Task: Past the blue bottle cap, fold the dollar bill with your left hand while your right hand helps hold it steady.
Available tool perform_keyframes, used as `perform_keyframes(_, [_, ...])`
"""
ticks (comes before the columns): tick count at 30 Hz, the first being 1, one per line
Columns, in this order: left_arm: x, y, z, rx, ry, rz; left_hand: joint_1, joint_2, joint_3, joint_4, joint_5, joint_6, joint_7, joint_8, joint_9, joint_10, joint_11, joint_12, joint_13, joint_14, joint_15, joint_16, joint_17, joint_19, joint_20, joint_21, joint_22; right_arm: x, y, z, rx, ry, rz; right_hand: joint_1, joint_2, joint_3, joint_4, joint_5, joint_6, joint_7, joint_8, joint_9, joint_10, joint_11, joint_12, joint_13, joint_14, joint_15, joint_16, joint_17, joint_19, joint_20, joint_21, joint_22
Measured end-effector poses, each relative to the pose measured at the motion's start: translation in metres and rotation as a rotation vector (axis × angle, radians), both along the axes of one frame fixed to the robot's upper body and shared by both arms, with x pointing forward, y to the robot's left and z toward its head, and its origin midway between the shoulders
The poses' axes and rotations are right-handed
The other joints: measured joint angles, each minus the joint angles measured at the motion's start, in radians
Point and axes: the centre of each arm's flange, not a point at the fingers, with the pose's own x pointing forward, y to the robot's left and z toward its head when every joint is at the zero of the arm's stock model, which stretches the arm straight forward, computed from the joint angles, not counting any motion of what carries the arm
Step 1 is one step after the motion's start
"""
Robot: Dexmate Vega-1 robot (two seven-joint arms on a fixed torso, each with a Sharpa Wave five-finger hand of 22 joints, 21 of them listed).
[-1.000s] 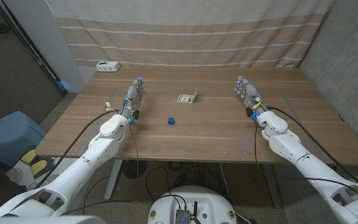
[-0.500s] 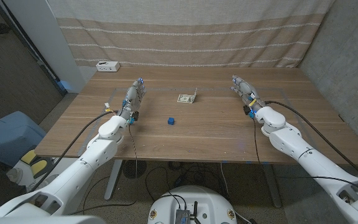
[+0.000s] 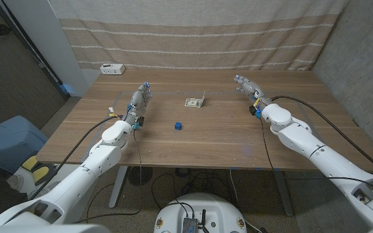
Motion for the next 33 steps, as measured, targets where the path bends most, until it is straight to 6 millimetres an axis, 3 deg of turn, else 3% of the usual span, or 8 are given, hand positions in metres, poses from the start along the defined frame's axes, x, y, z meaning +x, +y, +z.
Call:
perform_keyframes(5, [0.001, 0.001, 0.001, 0.002, 0.000, 0.003, 0.000, 0.000, -0.004, -0.004, 0.008, 0.003, -0.019, 0.000, 0.000, 0.001, 0.040, 0.000, 0.004, -0.005, 0.020, 0.000, 0.000, 0.000, 0.025, 0.000, 0.000, 0.003, -0.003, -0.003, -0.043, 0.006, -0.045, 0.009, 0.001, 0.018, 0.009, -0.017, 0.055, 0.009, 0.010, 0.004, 0.066, 0.013, 0.016, 0.005, 0.069, -0.002, 0.027, 0.008, 0.037, 0.004, 0.013, 0.000])
perform_keyframes(6, [0.002, 0.001, 0.000, 0.006, 0.006, -0.001, 0.000, 0.000, -0.004, -0.004, 0.008, 0.003, -0.019, 0.000, 0.000, 0.002, 0.041, 0.000, 0.005, -0.005, 0.020, 0.000, 0.000, 0.000, 0.025, 0.000, 0.000, 0.000, 0.011, 0.010, -0.077, -0.021, -0.031, 0.012, -0.002, 0.023, 0.015, -0.020, 0.082, 0.015, 0.016, 0.005, 0.098, 0.023, 0.025, 0.005, 0.099, -0.001, 0.039, 0.012, 0.049, 0.005, 0.017, 0.000])
perform_keyframes(8, [0.002, 0.001, 0.000, 0.006, 0.007, 0.000, 0.000, 0.000, -0.004, -0.004, 0.008, -0.001, -0.022, 0.000, 0.000, 0.002, 0.041, 0.000, 0.005, -0.005, 0.020, 0.000, 0.000, -0.005, 0.029, 0.000, 0.000, 0.001, 0.010, 0.010, -0.088, -0.022, -0.044, 0.019, 0.003, 0.035, 0.020, -0.021, 0.143, 0.031, 0.028, 0.005, 0.154, 0.037, 0.038, 0.008, 0.153, -0.004, 0.060, 0.021, 0.076, 0.007, 0.021, 0.000])
perform_keyframes(11, [0.003, 0.002, 0.000, 0.007, 0.010, 0.000, 0.000, 0.000, -0.004, -0.004, 0.008, 0.003, -0.029, 0.000, 0.000, 0.002, 0.041, 0.000, 0.005, -0.005, 0.020, 0.000, 0.000, 0.000, 0.036, 0.000, 0.000, 0.001, 0.017, 0.015, -0.139, -0.040, -0.073, 0.023, 0.003, 0.040, 0.023, -0.025, 0.201, 0.043, 0.038, 0.005, 0.187, 0.038, 0.040, 0.010, 0.185, -0.008, 0.073, 0.028, 0.097, 0.008, 0.027, 0.000])
perform_keyframes(13, [0.003, 0.003, 0.000, 0.008, 0.011, 0.001, 0.000, 0.000, -0.004, -0.004, 0.008, 0.003, -0.029, 0.000, 0.000, 0.002, 0.041, 0.000, 0.005, -0.005, 0.020, 0.000, 0.000, 0.000, 0.036, 0.000, 0.000, 0.002, 0.015, 0.014, -0.155, -0.040, -0.094, 0.026, 0.000, 0.048, 0.023, -0.025, 0.212, 0.041, 0.038, 0.005, 0.188, 0.036, 0.040, 0.010, 0.185, -0.008, 0.073, 0.028, 0.098, 0.009, 0.027, 0.000])
perform_keyframes(14, [0.004, 0.003, 0.000, 0.009, 0.014, -0.004, 0.000, 0.000, -0.004, -0.004, 0.008, 0.003, -0.029, 0.000, 0.000, 0.002, 0.041, 0.000, 0.005, -0.005, 0.020, 0.000, 0.000, 0.000, 0.036, 0.000, 0.000, -0.003, 0.030, 0.022, -0.187, -0.063, -0.078, 0.026, 0.000, 0.048, 0.023, -0.025, 0.212, 0.041, 0.038, 0.005, 0.184, 0.032, 0.040, 0.010, 0.184, -0.009, 0.073, 0.028, 0.098, 0.009, 0.027, 0.000])
perform_keyframes(33, [0.007, 0.008, -0.004, 0.005, 0.027, -0.006, 0.004, 0.004, -0.009, -0.009, 0.008, 0.003, -0.029, 0.000, 0.000, -0.001, 0.044, 0.000, 0.005, -0.005, 0.020, -0.004, 0.000, 0.000, 0.035, 0.000, 0.000, -0.006, 0.069, 0.042, -0.463, -0.137, -0.175, 0.047, 0.003, 0.059, 0.012, -0.025, 0.214, 0.021, 0.031, 0.005, 0.192, 0.011, 0.032, 0.009, 0.172, -0.028, 0.073, 0.032, 0.102, 0.005, 0.027, 0.000])
